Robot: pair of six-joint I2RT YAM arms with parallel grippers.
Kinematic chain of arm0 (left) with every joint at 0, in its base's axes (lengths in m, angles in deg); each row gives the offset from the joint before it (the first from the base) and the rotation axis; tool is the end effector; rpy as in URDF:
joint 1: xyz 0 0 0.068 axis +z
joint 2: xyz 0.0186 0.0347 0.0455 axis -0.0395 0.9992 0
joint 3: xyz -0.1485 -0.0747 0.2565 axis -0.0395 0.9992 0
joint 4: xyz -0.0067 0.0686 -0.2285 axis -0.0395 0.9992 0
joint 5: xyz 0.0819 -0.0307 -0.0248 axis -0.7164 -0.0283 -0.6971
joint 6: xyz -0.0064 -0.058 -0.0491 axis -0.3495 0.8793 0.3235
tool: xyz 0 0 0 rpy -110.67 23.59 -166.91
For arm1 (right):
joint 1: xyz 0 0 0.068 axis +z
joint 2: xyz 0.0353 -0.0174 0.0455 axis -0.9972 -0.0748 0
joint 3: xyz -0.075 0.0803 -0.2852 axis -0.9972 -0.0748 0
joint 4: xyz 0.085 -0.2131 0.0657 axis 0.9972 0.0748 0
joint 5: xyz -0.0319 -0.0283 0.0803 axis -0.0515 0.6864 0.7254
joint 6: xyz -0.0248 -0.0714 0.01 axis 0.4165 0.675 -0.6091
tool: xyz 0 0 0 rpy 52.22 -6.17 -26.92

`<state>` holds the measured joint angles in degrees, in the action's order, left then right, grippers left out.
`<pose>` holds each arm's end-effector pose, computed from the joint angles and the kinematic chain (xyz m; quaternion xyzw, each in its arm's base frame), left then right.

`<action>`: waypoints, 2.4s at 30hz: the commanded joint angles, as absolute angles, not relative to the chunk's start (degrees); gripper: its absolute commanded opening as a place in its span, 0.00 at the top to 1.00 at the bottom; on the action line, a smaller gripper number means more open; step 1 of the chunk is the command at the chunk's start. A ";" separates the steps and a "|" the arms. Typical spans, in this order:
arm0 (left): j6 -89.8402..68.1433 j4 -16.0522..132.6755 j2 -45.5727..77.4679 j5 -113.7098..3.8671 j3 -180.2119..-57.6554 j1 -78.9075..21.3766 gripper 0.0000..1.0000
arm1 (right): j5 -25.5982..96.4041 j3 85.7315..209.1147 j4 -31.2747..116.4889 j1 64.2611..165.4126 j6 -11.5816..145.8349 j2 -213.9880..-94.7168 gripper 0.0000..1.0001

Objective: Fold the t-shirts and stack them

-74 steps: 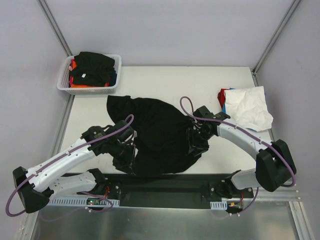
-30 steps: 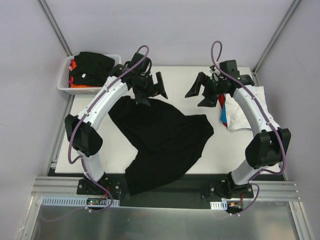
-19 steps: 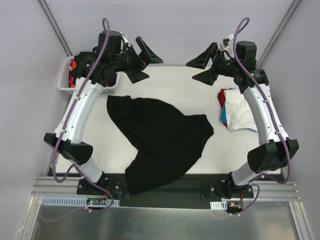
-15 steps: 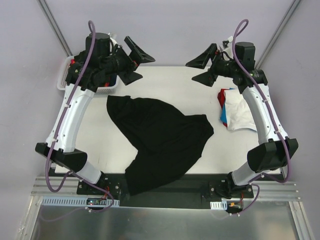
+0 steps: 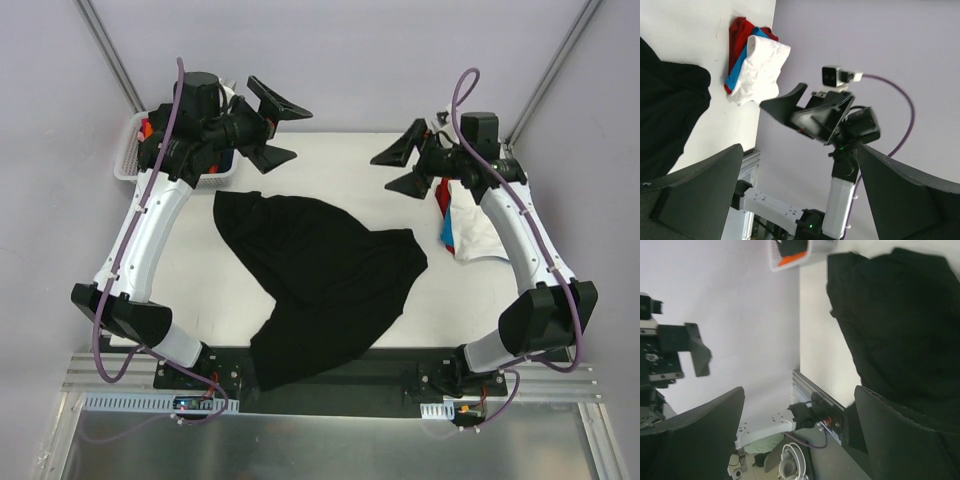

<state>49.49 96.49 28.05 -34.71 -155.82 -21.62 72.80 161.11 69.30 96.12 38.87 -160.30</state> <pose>0.2886 -0.1340 0.5151 -0.2045 0.7539 -0.5601 0.2758 0.3172 0.1048 0.4291 -0.0347 0.8050 0.4898 0.3330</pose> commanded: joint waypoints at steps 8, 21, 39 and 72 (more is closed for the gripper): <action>58.88 74.66 28.87 -24.60 -148.90 -17.21 0.01 | 69.60 149.93 69.52 96.52 49.33 -154.57 0.04; 60.80 66.66 30.72 -19.69 -147.67 -16.33 0.03 | 67.58 147.81 68.99 98.45 49.60 -155.45 0.04; 61.07 64.81 31.86 -16.07 -149.43 -15.10 0.01 | 64.41 148.34 68.47 101.62 47.84 -158.26 0.04; 44.95 77.70 11.14 -21.24 -115.43 -14.31 0.07 | 56.62 144.46 90.70 104.43 53.18 -145.43 0.73</action>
